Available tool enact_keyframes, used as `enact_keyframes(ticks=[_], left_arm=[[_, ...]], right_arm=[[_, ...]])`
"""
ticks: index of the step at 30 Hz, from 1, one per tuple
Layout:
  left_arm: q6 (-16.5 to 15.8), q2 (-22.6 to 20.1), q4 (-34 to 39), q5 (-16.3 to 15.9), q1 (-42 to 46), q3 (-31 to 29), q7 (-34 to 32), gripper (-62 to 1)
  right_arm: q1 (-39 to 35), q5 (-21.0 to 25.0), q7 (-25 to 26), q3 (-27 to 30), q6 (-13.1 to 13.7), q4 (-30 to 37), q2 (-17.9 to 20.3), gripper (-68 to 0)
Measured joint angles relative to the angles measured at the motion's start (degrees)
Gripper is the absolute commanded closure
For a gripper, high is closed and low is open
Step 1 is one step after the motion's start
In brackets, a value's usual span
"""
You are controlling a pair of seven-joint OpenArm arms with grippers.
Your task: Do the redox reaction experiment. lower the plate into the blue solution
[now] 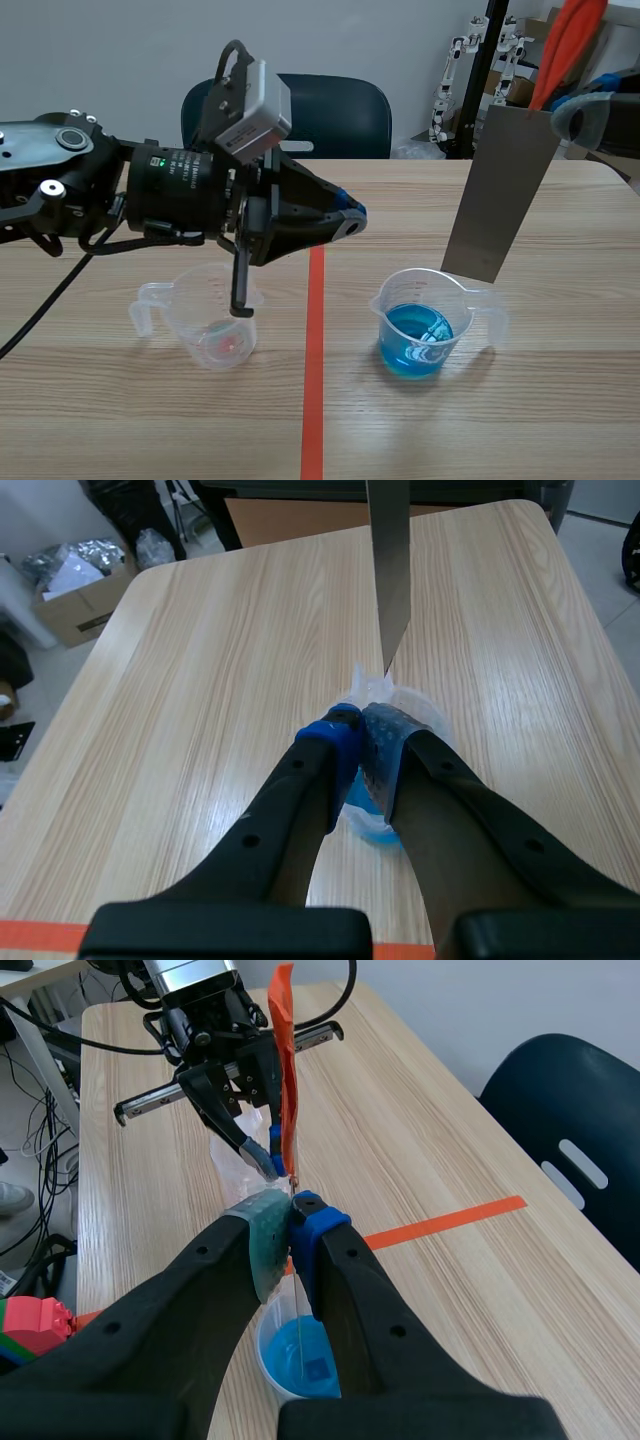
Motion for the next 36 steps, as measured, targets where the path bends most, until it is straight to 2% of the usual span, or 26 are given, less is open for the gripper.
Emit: enact_keyframes(ticks=[4, 9, 13, 16, 19, 22, 25, 28, 31, 33, 36], left_arm=[[0.04, -6.78, 0.0, -3.85, 0.35, 0.0, -4.59, -2.7], [0.28, -18.27, 0.0, -7.19, 3.06, -0.39, -14.56, -2.7], [0.31, -27.52, 0.0, -10.43, 9.6, -3.19, -23.74, -2.7], [1.57, -33.83, -0.09, -12.02, 16.57, -6.91, -29.0, -2.7], [2.08, -37.68, -2.1, -12.94, 24.44, -10.43, -36.02, -2.7], [2.49, -37.75, -6.97, -12.9, 32.41, -13.77, -40.61, -2.7], [2.49, -35.01, -13.42, -12.9, 40.11, -17.33, -45.7, -2.7], [2.47, -30.93, -19.82, -12.85, 47.15, -21.86, -51.67, -2.7], [2.78, -26.01, -25.31, -12.41, 52.83, -26.84, -57.18, -2.8], [4.48, -22.6, -28.13, -11.72, 55.98, -29.99, -59.95, -3.0], [7.37, -17.66, -31.26, -8.15, 59.74, -33.94, -64.35, -3.2]], right_arm=[[0.0, -0.02, 0.02, 0.0, 0.0, 0.0, 0.0, -0.6], [0.02, -1.31, -0.09, 0.0, 0.0, 0.0, -0.55, -0.6], [0.13, -3.06, -1.31, 0.0, 0.04, 0.0, -2.64, -0.6], [0.13, -2.99, -1.18, 0.0, 0.0, 0.0, -3.08, -0.6], [0.13, -2.99, -0.61, 0.0, 0.02, 0.0, -3.04, -0.6], [0.13, -2.99, -0.61, 0.0, 0.0, 0.0, -3.04, -0.6], [0.13, -2.99, -0.61, 0.0, -0.59, 0.0, -3.04, -0.6], [0.13, -2.97, -0.63, 0.0, -2.64, 0.0, -3.04, -0.6], [0.13, -3.1, -0.63, 0.0, -2.56, 0.0, -3.04, -0.6], [0.13, -3.67, -0.9, 0.0, -2.58, -0.02, -3.19, -0.6], [0.15, -3.74, -2.16, 0.0, -2.58, -1.2, -5.11, -0.6]])
